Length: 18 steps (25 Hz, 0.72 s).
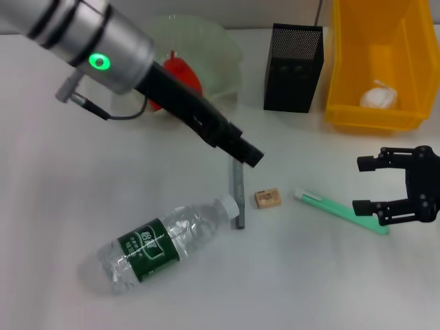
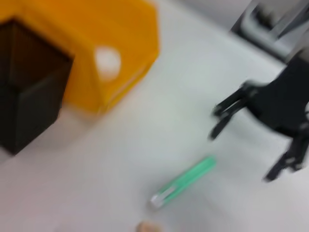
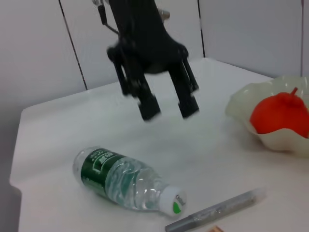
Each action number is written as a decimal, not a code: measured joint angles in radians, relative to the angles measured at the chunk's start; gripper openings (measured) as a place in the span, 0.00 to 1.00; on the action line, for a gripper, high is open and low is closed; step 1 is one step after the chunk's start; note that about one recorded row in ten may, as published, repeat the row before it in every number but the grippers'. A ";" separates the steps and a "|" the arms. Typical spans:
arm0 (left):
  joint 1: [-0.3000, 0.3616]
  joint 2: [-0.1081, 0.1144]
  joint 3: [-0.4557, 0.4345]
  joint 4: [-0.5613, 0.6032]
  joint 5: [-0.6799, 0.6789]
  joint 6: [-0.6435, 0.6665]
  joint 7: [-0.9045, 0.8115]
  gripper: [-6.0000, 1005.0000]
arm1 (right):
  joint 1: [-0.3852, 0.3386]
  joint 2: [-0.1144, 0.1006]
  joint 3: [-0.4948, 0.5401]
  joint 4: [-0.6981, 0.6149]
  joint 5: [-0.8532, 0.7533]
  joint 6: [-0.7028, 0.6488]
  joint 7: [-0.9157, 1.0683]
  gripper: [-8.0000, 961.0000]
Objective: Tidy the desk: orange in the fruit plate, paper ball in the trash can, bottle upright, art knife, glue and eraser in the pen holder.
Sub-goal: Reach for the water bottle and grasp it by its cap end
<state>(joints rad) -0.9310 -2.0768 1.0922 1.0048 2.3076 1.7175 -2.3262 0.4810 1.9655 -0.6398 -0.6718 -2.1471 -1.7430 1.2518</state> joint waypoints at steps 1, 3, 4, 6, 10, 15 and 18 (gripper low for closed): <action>-0.005 -0.002 0.037 -0.003 0.015 -0.023 -0.028 0.64 | 0.000 0.000 0.000 0.000 0.000 0.000 0.000 0.87; -0.006 -0.002 0.080 -0.007 0.025 -0.051 -0.052 0.64 | 0.001 0.000 0.000 0.000 0.001 0.005 0.001 0.87; -0.004 -0.002 0.132 -0.015 0.034 -0.082 -0.074 0.64 | 0.001 0.000 0.000 0.000 0.001 0.007 0.002 0.87; -0.005 -0.002 0.190 -0.039 0.048 -0.115 -0.097 0.64 | 0.004 -0.001 0.000 -0.001 0.001 0.011 0.008 0.87; -0.010 -0.004 0.276 -0.077 0.055 -0.155 -0.125 0.64 | 0.007 -0.008 0.001 -0.004 0.001 0.015 0.025 0.87; -0.002 -0.004 0.379 -0.117 0.053 -0.221 -0.151 0.64 | 0.009 -0.010 0.003 -0.005 0.001 0.017 0.033 0.87; 0.000 -0.004 0.401 -0.136 0.050 -0.246 -0.147 0.64 | 0.009 -0.011 0.004 -0.007 0.001 0.017 0.038 0.87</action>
<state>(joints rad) -0.9306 -2.0803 1.4931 0.8685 2.3580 1.4719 -2.4735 0.4902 1.9548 -0.6354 -0.6787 -2.1462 -1.7264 1.2901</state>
